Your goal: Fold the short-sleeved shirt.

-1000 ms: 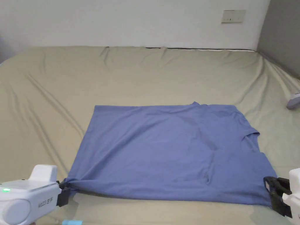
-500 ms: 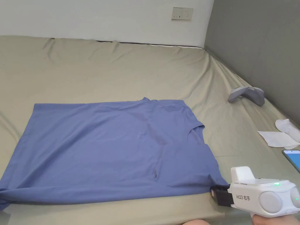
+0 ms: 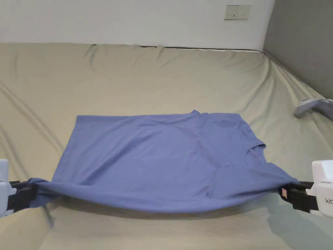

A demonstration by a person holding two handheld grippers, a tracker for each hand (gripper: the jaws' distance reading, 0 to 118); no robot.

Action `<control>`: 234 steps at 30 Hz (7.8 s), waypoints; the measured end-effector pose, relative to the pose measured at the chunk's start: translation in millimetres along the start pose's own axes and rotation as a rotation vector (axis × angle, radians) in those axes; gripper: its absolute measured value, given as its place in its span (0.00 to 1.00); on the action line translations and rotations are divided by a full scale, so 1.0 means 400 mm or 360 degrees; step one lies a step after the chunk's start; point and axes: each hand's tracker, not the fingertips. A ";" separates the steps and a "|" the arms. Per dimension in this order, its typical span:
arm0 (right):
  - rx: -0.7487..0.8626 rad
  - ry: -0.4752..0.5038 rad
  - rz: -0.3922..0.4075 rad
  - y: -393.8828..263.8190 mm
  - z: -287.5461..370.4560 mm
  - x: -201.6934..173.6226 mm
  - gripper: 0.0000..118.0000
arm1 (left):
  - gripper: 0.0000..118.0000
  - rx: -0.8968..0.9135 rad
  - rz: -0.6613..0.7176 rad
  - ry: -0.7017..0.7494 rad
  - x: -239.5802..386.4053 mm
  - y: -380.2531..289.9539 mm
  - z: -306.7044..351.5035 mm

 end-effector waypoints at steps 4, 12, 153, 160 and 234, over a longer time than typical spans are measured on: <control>-0.0050 -0.0012 -0.0059 0.121 -0.057 0.024 0.05 | 0.01 -0.0080 0.0101 0.0030 -0.036 0.104 -0.088; -0.0179 -0.0113 -0.0208 0.237 -0.285 0.046 0.05 | 0.01 -0.0216 0.0168 0.0100 -0.037 0.203 -0.303; 0.0329 -0.0152 -0.0028 0.156 -0.350 0.046 0.02 | 0.00 -0.0191 -0.0153 0.0272 0.040 0.310 -0.672; 0.0029 -0.0297 -0.0019 0.275 -0.548 0.147 0.79 | 0.00 -0.0048 -0.0008 0.0143 0.019 0.329 -0.569; 0.0263 -0.0216 -0.0128 -0.201 0.140 -0.191 0.04 | 0.00 -0.0103 0.0254 -0.0588 -0.157 -0.174 0.082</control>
